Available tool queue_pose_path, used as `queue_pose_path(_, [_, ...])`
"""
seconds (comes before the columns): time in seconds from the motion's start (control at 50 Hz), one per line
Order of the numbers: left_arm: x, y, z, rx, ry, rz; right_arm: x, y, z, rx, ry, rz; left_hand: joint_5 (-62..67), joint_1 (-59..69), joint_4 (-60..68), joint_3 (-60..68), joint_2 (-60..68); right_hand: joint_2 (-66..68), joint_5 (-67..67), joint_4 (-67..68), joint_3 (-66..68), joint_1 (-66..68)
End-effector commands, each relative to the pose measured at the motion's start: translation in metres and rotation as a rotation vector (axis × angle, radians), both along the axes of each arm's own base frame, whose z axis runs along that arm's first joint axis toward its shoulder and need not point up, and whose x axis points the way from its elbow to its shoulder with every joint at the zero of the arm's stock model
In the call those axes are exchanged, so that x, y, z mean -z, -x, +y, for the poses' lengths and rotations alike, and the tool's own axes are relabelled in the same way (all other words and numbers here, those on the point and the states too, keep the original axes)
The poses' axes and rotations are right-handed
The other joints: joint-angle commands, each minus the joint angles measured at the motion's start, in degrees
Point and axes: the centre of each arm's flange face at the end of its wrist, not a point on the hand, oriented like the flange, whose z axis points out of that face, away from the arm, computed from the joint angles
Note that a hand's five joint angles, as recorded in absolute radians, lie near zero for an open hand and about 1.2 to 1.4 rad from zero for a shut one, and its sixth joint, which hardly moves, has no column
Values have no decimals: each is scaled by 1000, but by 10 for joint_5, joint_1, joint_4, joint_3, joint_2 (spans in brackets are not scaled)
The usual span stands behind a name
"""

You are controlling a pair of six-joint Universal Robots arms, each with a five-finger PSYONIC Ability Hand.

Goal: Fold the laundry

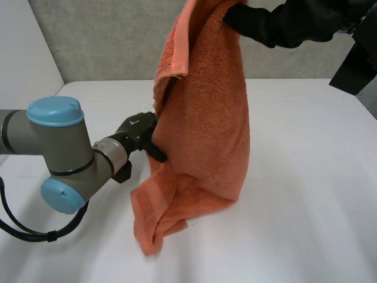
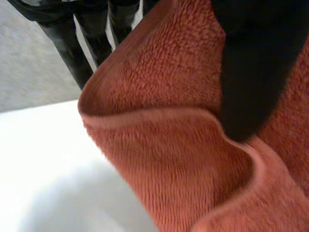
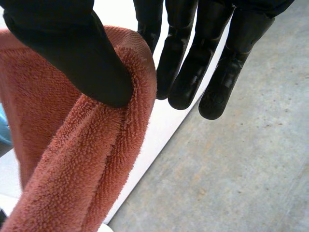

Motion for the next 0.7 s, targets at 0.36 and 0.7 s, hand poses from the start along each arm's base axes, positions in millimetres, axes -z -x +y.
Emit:
queue_pose_path(0.36, [-2, -40, -6, -118, 19, -210, 164, 7, -132, 305, -586, 309, 508, 487, 505, 509, 507, 131, 136, 117, 121, 245])
queue_pose_path(0.7, [-180, -30, -76, -234, 781, -127, 88, -27, -217, 564, -105, 49, 508, 487, 505, 509, 507, 131, 136, 117, 121, 245])
